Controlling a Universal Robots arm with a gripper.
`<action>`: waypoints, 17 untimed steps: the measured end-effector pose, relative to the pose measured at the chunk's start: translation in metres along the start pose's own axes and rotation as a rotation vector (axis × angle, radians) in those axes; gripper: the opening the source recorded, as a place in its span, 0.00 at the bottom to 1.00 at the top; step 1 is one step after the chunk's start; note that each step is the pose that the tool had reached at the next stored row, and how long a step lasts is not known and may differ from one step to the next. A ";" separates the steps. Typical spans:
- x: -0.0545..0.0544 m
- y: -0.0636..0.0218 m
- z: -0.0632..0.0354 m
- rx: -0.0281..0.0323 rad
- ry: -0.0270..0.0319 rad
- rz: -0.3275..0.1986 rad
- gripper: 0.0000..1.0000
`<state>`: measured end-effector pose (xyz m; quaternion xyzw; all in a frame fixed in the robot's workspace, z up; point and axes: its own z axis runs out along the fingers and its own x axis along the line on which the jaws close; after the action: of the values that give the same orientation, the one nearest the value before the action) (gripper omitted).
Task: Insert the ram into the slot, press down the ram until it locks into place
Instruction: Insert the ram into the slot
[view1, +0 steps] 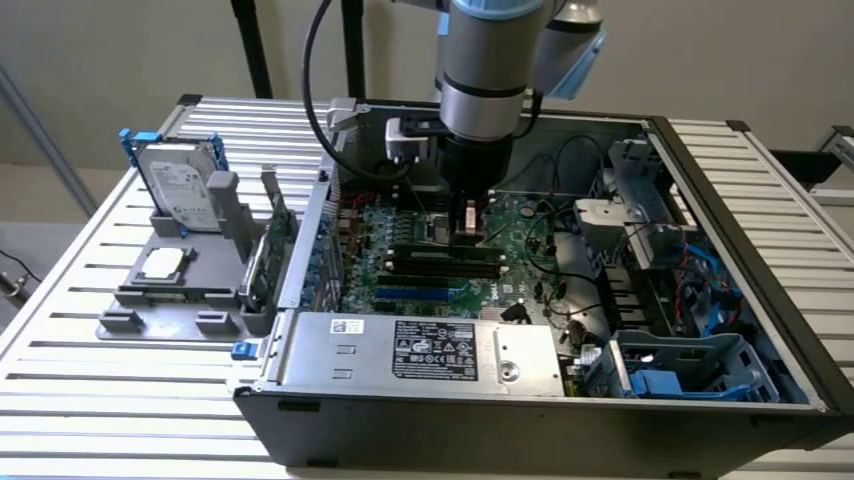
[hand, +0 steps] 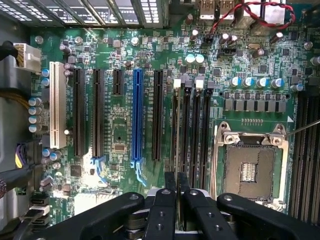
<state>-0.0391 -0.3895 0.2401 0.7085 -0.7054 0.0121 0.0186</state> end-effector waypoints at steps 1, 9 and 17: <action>0.000 0.0000 0.0007 0.0000 0.0009 0.000 0.13; -0.001 0.0000 0.0033 0.0001 0.0018 0.000 0.13; -0.001 -0.0001 0.0066 0.0000 0.0021 0.000 0.13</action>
<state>-0.0391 -0.3892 0.2335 0.7085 -0.7053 0.0128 0.0194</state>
